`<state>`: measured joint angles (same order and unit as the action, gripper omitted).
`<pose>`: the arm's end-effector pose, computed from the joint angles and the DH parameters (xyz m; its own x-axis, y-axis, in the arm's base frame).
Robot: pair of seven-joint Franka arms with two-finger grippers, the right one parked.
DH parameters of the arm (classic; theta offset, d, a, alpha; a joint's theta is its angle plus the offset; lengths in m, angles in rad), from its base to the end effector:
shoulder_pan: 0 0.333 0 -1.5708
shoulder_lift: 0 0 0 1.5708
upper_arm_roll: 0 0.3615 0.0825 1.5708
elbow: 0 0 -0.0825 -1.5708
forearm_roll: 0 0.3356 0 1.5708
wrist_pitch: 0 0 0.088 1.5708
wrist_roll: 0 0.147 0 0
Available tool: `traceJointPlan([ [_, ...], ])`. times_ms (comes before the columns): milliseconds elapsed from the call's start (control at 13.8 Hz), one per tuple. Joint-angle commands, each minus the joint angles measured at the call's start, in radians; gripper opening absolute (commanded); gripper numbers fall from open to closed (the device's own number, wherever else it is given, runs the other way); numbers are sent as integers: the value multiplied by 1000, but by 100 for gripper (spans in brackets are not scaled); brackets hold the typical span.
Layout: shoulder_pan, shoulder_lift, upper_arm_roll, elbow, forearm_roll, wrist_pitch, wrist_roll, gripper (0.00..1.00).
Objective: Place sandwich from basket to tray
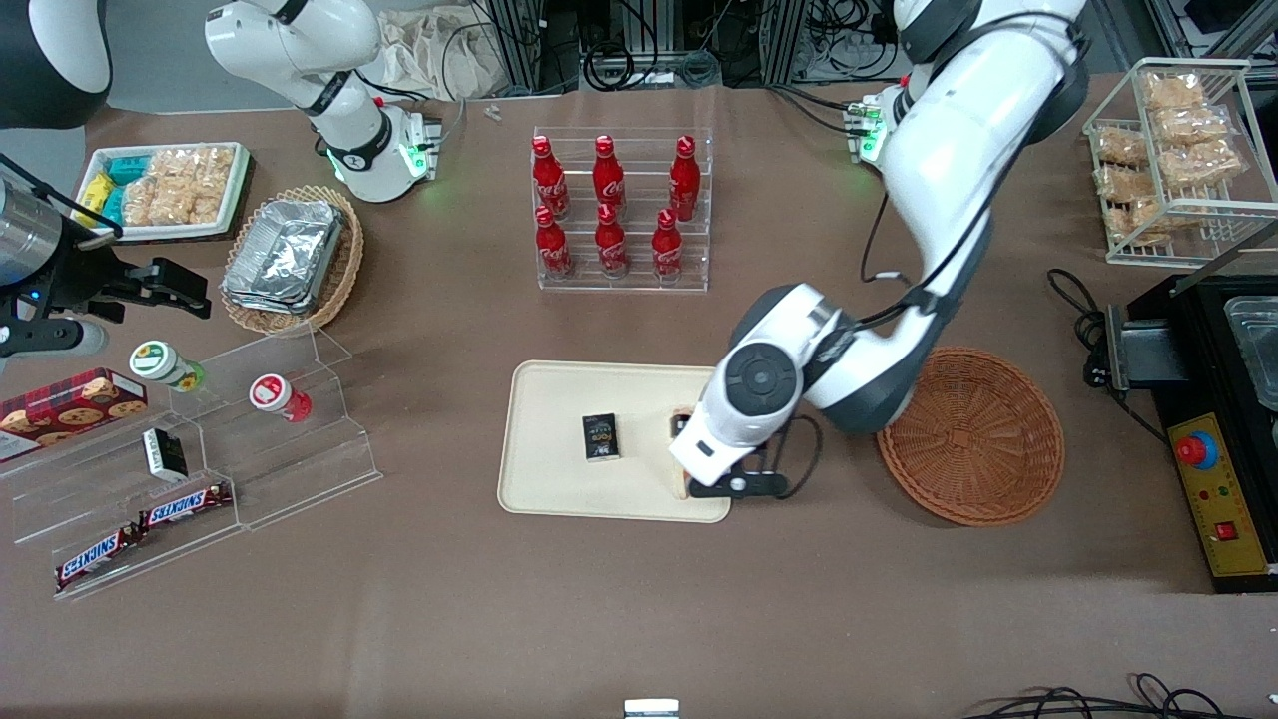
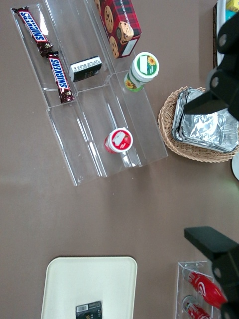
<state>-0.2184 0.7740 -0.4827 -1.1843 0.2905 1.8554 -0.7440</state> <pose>0.6339 -0.3580 0.3634 0.9958 0.0733 -0.0549 0.0746 -0.9969 0.0233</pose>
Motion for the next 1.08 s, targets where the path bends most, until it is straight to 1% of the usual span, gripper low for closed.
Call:
traceJointPlan([
  [0, 131, -180, -11, -105, -4, -54, 9, 99],
  [145, 218, -306, -11, -208, -8, -132, 107, 99],
  [217, 270, -356, -13, -250, -13, -142, 161, 99],
  [289, 333, -389, -13, -267, -63, -143, 226, 99],
  [361, 390, -421, -11, -270, -136, -153, 318, 99],
  [434, 439, -455, -10, -287, -169, -166, 406, 99],
  [506, 464, -485, -2, -308, -177, -188, 467, 99],
  [578, 471, -505, 21, -316, -175, -215, 536, 99],
  [723, 455, -530, 126, -316, -177, -255, 674, 99],
  [795, 450, -538, 160, -314, -177, -265, 742, 99],
  [940, 450, -532, 200, -284, -175, -286, 856, 100],
  [1012, 453, -520, 202, -258, -166, -286, 861, 100],
])
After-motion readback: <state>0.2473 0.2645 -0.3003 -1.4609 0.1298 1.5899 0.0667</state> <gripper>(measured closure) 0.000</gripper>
